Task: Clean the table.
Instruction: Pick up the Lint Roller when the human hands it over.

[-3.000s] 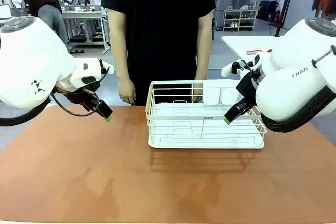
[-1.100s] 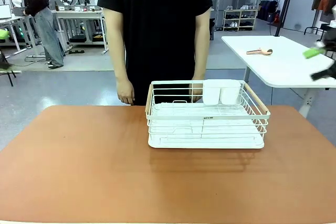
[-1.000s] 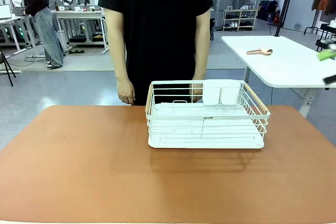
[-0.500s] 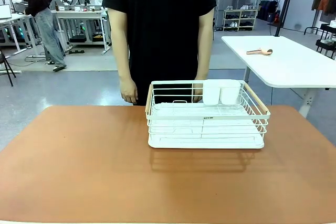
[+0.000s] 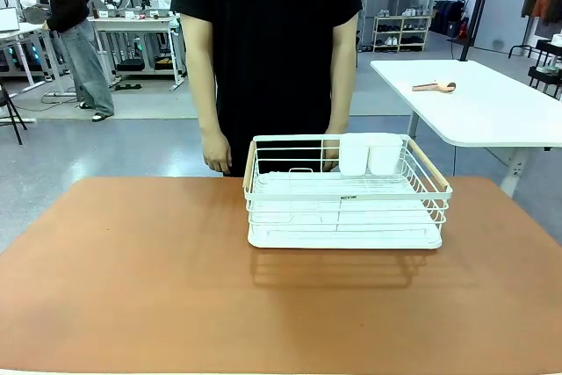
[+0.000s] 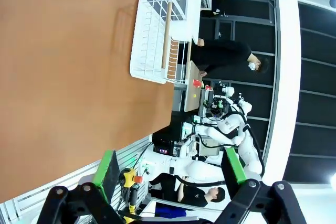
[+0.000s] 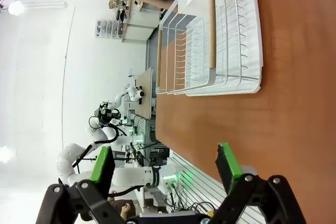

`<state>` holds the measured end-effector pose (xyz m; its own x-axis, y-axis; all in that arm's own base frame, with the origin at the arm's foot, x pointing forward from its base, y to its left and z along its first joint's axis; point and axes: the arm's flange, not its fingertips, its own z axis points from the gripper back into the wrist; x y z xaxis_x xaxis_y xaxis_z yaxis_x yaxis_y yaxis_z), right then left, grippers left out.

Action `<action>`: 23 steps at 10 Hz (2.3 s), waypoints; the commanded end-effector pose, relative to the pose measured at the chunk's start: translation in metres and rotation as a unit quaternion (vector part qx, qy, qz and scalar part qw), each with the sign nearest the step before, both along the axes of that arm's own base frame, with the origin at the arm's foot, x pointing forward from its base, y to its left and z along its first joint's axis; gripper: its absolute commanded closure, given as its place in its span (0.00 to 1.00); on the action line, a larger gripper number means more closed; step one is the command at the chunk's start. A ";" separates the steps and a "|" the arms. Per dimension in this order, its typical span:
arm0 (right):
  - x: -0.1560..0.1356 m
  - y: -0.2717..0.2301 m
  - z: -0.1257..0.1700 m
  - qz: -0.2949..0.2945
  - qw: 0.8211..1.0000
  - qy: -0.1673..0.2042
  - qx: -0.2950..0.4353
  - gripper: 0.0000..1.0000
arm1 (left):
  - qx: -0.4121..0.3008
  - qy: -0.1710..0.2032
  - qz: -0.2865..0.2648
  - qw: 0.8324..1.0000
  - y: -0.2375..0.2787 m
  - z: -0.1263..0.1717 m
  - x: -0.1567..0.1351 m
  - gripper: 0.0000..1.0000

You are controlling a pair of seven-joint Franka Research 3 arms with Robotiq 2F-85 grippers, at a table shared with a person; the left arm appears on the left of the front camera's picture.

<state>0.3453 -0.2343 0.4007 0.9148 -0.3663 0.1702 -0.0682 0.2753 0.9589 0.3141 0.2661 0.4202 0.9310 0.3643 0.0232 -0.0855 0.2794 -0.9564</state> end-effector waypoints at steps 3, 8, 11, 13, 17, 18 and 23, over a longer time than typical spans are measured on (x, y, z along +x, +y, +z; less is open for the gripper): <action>-0.007 -0.001 0.002 -0.006 1.000 -0.007 0.006 0.00 | -0.009 -0.003 0.008 1.000 0.004 -0.002 -0.007 0.00; -0.007 -0.001 0.002 -0.006 1.000 -0.007 0.006 0.00 | -0.009 -0.003 0.008 1.000 0.004 -0.002 -0.007 0.00; -0.007 -0.001 0.002 -0.006 1.000 -0.007 0.006 0.00 | -0.009 -0.003 0.008 1.000 0.004 -0.002 -0.007 0.00; -0.007 -0.001 0.002 -0.006 1.000 -0.007 0.006 0.00 | -0.009 -0.003 0.008 1.000 0.004 -0.002 -0.007 0.00; -0.007 -0.001 0.002 -0.006 1.000 -0.007 0.006 0.00 | -0.009 -0.003 0.008 1.000 0.004 -0.002 -0.007 0.00; -0.007 -0.001 0.002 -0.006 1.000 -0.007 0.006 0.00 | -0.009 -0.003 0.008 1.000 0.004 -0.002 -0.007 0.00; -0.007 -0.001 0.002 -0.006 1.000 -0.007 0.006 0.00 | -0.009 -0.003 0.008 1.000 0.004 -0.002 -0.007 0.00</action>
<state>0.3413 -0.2381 0.4016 0.9118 -0.3744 0.1686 -0.0656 0.2727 0.9599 0.3104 0.2701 0.4177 0.9259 0.3775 0.0154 -0.0973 0.2776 -0.9558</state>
